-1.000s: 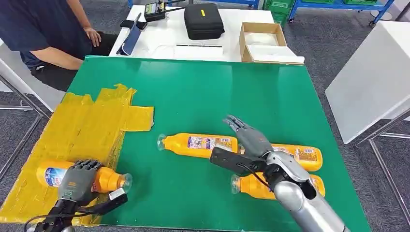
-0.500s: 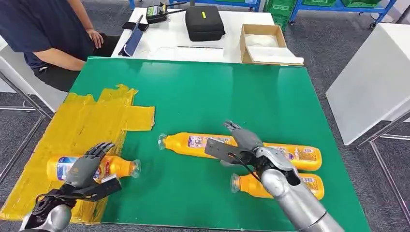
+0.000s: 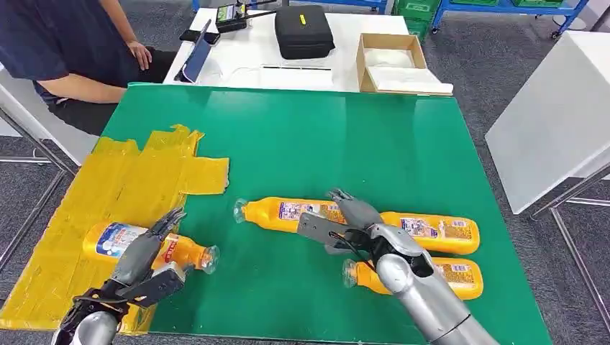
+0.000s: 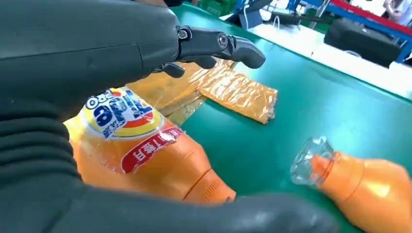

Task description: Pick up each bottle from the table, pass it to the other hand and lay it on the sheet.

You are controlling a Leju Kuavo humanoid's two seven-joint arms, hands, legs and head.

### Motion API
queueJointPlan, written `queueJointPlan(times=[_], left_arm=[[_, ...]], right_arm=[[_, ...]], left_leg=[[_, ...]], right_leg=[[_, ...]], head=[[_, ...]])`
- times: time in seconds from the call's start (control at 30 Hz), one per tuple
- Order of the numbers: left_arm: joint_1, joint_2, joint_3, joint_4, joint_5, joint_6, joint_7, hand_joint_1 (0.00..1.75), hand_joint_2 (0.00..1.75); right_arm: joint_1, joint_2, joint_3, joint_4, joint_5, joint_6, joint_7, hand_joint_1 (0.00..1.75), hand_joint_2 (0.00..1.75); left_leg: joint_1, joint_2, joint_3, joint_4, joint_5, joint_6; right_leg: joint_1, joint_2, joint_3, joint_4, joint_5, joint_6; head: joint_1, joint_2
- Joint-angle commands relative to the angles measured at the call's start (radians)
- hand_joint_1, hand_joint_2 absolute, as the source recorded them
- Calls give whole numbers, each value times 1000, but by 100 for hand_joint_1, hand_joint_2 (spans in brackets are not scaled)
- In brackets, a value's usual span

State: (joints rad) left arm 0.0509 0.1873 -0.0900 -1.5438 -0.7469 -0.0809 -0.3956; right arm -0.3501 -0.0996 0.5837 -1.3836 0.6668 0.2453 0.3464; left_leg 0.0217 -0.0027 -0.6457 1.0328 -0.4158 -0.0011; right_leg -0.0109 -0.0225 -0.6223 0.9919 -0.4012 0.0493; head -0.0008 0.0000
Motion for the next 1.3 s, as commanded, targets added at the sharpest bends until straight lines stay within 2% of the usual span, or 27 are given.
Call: queueJointPlan(times=[0.03, 0.17, 0.27, 0.47, 0.6, 0.7, 0.8, 1.1, 1.3], left_arm=[[3, -43, 36, 8, 23, -3, -8, 0, 0], [27, -93, 73, -38, 134, -53, -34, 0, 0], [39, -115, 63, -94, 161, -65, -48, 0, 0], [67, -203, 27, -280, 280, -88, -28, 0, 0], [66, -240, -8, -355, 418, -141, 12, 0, 0], [56, -252, -66, -390, 458, -172, 18, 0, 0], [52, -240, -104, -400, 443, -162, 5, 0, 0], [38, -243, -126, -413, 448, -159, -29, 0, 0], [24, -243, -125, -404, 455, -166, -38, 0, 0]], right_arm=[[-31, 5, 12, 68, 0, 10, 8, 0, 175], [-13, -6, 17, 104, 44, -4, -14, 0, 175], [-26, -5, 44, 115, 145, -47, -12, 0, 175], [-39, 51, 45, 112, 386, -96, 49, 0, 175], [-63, 105, 9, 206, 464, -101, 30, 0, 175], [-136, 170, -18, 365, 484, -113, 9, 0, 175], [-170, 206, -35, 451, 489, -133, -7, 0, 175], [-262, 288, -24, 665, 452, -105, -76, 0, 175], [-283, 302, 12, 774, 415, -73, -108, 0, 175]], left_leg=[[-1, 2, 3, -1, -1, 1], [0, 1, 1, -1, 0, 1], [-1, 1, 3, -1, -1, 2], [-1, 3, 0, 1, -2, 2], [-1, 3, 0, 1, -2, 2], [0, 2, -2, 0, 0, 1], [-1, 4, -1, 0, 0, 1], [-1, 4, 0, 0, -1, 1], [-1, 3, 0, -1, 0, 1]], right_leg=[[-1, 3, 2, 0, 0, -1], [0, 2, 1, -1, 0, -1], [-1, 2, 2, -1, -1, -1], [-1, 4, -1, 1, -1, -2], [-1, 5, 0, 1, -1, -2], [0, 3, -3, 0, 1, -1], [-1, 5, -2, 0, 1, -1], [-1, 5, -2, 0, 1, -3], [-1, 2, -2, 0, 1, -3]], head=[[0, 0], [0, 0], [0, 0], [0, 0], [0, 0], [0, 0], [0, 0], [0, 0], [0, 0]])
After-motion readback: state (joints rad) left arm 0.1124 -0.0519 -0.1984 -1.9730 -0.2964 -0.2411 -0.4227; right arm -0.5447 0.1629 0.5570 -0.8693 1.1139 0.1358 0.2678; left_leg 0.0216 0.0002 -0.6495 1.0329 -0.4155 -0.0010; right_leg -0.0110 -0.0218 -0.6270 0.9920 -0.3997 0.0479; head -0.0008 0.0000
